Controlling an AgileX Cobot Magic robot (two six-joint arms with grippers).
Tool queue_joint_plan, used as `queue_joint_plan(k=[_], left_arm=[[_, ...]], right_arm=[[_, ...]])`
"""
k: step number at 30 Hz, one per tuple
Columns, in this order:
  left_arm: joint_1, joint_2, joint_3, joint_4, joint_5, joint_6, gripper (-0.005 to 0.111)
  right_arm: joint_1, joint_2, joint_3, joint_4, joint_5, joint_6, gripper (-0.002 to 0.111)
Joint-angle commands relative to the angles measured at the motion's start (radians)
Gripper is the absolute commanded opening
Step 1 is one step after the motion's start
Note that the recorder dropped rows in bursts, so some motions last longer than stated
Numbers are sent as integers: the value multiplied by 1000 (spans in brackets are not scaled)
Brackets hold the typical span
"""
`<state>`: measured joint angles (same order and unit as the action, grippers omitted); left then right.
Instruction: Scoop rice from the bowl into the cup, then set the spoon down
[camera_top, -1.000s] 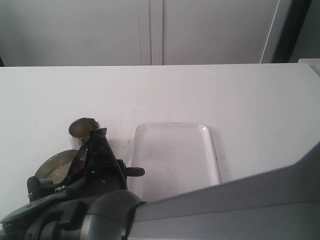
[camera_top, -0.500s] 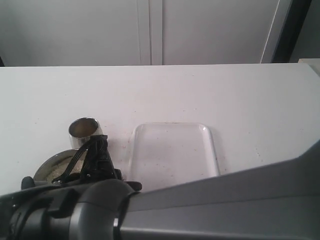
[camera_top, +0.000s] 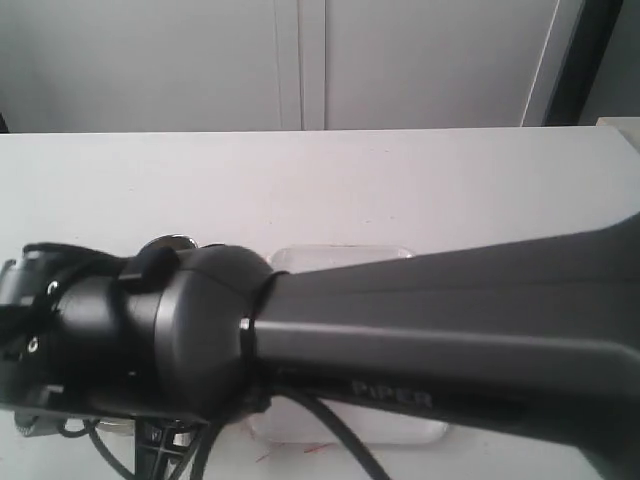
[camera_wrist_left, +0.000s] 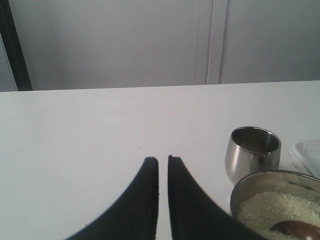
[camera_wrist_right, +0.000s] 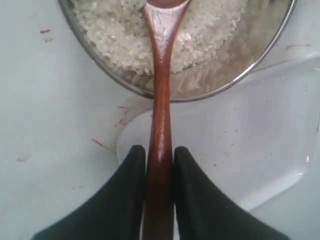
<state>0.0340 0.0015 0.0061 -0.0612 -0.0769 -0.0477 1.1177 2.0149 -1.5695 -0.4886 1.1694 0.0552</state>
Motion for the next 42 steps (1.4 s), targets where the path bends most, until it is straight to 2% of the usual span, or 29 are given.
queue_joint_plan(k=[1, 4, 9, 17, 28, 38, 42], left_arm=[[2, -1, -6, -6, -4, -1, 14], [2, -1, -6, -6, -4, -1, 14], [2, -1, -6, -6, -4, -1, 14], [2, -1, -6, -6, -4, -1, 14], [2, -1, -6, -6, -4, -1, 14], [2, -1, -6, -6, -4, -1, 14], [2, -1, -6, -6, -4, -1, 14]], right_arm=[[-39, -17, -38, 89, 10, -39, 0], [-88, -47, -40, 217, 22, -75, 0], [-130, -69, -40, 315, 21, -105, 0], [-132, -129, -31, 341, -34, -105, 0], [-132, -237, 183, 363, -247, -77, 0], [-132, -330, 391, 356, -458, 24, 0], [-132, -337, 408, 349, -470, 37, 0]])
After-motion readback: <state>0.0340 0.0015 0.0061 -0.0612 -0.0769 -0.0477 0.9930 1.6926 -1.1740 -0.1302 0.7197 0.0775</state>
